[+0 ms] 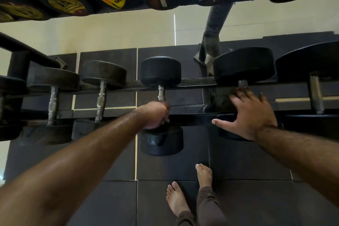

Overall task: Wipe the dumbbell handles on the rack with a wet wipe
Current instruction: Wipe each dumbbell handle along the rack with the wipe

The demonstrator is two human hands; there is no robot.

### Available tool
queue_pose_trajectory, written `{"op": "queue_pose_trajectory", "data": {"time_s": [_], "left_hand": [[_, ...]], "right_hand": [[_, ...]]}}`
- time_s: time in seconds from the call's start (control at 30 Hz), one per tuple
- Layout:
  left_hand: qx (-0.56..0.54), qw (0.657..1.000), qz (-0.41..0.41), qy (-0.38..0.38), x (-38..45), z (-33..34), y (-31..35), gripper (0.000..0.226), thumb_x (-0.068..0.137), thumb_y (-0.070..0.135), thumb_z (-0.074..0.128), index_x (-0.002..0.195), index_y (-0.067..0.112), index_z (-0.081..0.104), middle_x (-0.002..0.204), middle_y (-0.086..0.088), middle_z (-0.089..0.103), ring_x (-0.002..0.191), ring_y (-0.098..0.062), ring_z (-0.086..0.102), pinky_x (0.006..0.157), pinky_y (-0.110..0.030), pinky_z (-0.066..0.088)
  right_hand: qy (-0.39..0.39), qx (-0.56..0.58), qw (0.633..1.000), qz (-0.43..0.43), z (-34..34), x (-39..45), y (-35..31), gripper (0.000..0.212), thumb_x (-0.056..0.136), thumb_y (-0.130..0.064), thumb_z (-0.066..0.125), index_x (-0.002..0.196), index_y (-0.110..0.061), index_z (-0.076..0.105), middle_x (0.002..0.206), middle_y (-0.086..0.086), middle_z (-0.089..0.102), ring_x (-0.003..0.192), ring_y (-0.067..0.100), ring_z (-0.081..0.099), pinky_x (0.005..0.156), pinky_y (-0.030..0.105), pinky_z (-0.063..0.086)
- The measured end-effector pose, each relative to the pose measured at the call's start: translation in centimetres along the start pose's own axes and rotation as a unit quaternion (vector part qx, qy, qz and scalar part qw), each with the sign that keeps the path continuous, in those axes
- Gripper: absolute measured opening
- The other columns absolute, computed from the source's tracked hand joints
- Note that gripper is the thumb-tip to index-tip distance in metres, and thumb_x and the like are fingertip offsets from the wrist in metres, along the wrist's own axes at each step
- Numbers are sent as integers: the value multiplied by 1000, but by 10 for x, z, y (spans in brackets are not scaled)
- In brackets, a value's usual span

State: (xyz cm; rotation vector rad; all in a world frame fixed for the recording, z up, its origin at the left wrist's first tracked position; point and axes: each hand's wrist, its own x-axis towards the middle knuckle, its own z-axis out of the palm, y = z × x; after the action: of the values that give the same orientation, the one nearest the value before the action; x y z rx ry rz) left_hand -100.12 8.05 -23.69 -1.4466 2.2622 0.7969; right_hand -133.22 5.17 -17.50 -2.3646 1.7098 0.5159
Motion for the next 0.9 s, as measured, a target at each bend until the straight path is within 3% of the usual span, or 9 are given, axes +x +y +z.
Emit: {"op": "queue_pose_trajectory", "data": {"time_s": [0.1, 0.17, 0.27, 0.33, 0.4, 0.5, 0.7, 0.8, 0.9], "left_hand": [[-45, 998, -9, -40, -20, -3, -19, 18, 93, 19, 71, 104, 29, 81, 105, 8, 69, 99, -16, 68, 85, -31, 55], [-131, 985, -68, 90, -29, -5, -36, 10, 90, 24, 78, 97, 30, 82, 97, 11, 71, 88, -10, 68, 81, -32, 58], [-238, 906, -180, 300, -29, 4, -26, 6, 89, 20, 82, 92, 24, 79, 89, 11, 69, 81, -5, 65, 71, -21, 52], [-279, 893, -218, 276, -23, 17, -7, 13, 86, 11, 81, 94, 21, 77, 93, 9, 67, 85, -9, 67, 76, -23, 55], [-281, 919, -209, 181, -25, 28, -1, 22, 85, 6, 77, 99, 22, 78, 99, 6, 69, 92, -14, 69, 85, -30, 59], [-332, 923, -167, 97, -37, 20, -14, 17, 85, 8, 82, 95, 22, 82, 93, 9, 77, 85, -3, 73, 83, -29, 62], [-318, 805, -289, 408, -1, -5, -13, 10, 90, 16, 75, 94, 23, 79, 86, 11, 72, 78, -4, 67, 69, -5, 41], [-338, 799, -294, 401, 15, 7, 3, 10, 94, 13, 71, 98, 19, 78, 89, 11, 65, 80, -8, 62, 64, 0, 38], [-308, 850, -257, 341, -3, 22, -2, 14, 90, 11, 76, 100, 20, 82, 92, 12, 67, 82, -6, 64, 75, -1, 44]], "right_hand": [[2, -3, 1000, 0, 0, 0, 0, 135, 64, -114, 13, 159, -25, 48, 174, 3, 33, 163, 25, 21, 129, 61, 21], [3, -5, 1000, 0, 1, 0, 0, 134, 64, -114, 13, 158, -25, 49, 173, 3, 33, 163, 24, 20, 128, 61, 22], [3, -7, 1000, 1, 1, 1, 0, 135, 63, -114, 12, 158, -26, 49, 174, 3, 32, 163, 24, 19, 128, 61, 22], [2, -7, 1000, 0, 1, 0, -1, 134, 64, -113, 13, 158, -26, 49, 174, 3, 31, 164, 25, 18, 128, 62, 22], [1, -9, 1000, 0, 1, 1, -1, 133, 64, -113, 15, 158, -26, 49, 174, 3, 31, 164, 24, 18, 128, 62, 21], [-2, -10, 1000, -1, 1, 0, -2, 133, 64, -113, 14, 159, -26, 47, 175, 3, 31, 164, 24, 17, 128, 62, 21], [2, -10, 1000, 0, 1, 0, -3, 134, 64, -113, 12, 159, -26, 47, 174, 4, 32, 163, 26, 21, 128, 62, 23], [4, -13, 1000, 0, 2, 0, -2, 133, 65, -113, 12, 158, -25, 49, 173, 5, 34, 162, 27, 23, 127, 62, 24], [2, -14, 1000, -7, 2, 0, -2, 132, 66, -113, 13, 157, -25, 49, 173, 5, 33, 163, 27, 21, 127, 63, 24]]}}
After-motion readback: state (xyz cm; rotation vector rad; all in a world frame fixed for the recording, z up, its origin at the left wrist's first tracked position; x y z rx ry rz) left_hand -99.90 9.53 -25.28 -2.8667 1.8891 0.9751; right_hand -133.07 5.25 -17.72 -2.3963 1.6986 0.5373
